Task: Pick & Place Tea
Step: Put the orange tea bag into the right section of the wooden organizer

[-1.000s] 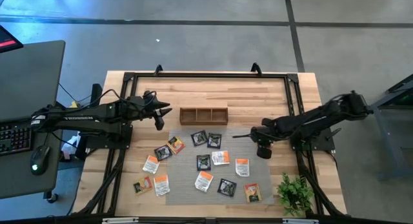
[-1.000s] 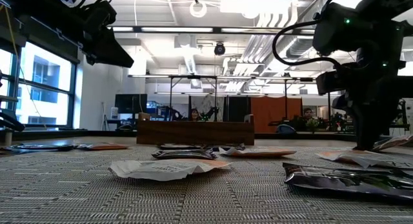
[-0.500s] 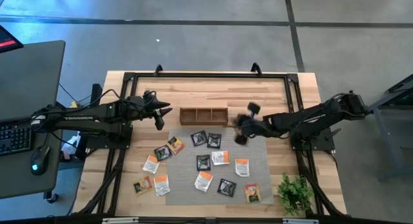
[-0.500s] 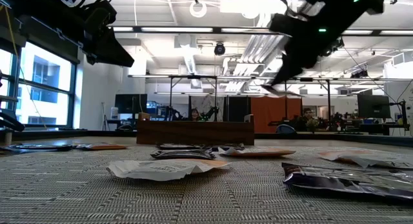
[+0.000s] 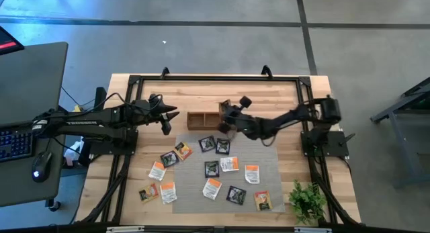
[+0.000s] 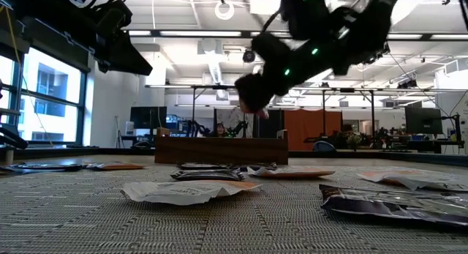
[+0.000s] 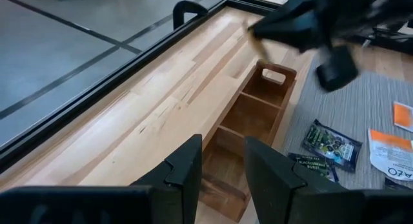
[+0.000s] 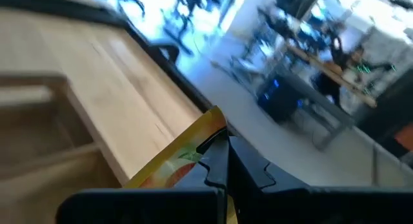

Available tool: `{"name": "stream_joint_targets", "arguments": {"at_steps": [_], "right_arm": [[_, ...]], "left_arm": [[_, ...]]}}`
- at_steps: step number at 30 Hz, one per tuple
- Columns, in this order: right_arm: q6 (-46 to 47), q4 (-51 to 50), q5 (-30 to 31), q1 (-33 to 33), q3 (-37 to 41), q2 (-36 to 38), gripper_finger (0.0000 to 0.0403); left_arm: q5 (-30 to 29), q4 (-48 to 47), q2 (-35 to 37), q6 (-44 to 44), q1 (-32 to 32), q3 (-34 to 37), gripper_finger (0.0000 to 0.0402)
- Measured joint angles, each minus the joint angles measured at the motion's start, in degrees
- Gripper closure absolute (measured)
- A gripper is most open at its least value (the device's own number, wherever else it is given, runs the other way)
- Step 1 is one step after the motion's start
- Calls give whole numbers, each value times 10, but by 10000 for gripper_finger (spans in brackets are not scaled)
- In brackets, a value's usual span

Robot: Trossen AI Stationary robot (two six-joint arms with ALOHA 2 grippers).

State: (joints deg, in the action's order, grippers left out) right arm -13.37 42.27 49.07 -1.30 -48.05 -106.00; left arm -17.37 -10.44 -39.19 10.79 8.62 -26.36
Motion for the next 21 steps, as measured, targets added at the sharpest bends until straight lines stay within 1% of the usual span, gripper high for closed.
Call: {"name": "stream_joint_targets", "arguments": {"at_steps": [3,6,10,13,18,21], "right_arm": [[18,-66,5,-6,-37,-29,402],[21,-157,30,-6,-69,-38,401],[90,-270,24,-5,-101,-34,401],[119,-306,18,-4,-112,-34,401],[186,-334,-29,-7,-110,-33,401],[189,-364,-22,-7,-110,-33,399]], "left_arm": [[-1,0,0,0,0,0,289],[-2,0,0,0,0,0,289],[-2,0,0,0,0,0,289],[-3,0,0,0,0,0,289],[-4,0,0,0,0,0,289],[-4,0,0,0,0,0,289]]}}
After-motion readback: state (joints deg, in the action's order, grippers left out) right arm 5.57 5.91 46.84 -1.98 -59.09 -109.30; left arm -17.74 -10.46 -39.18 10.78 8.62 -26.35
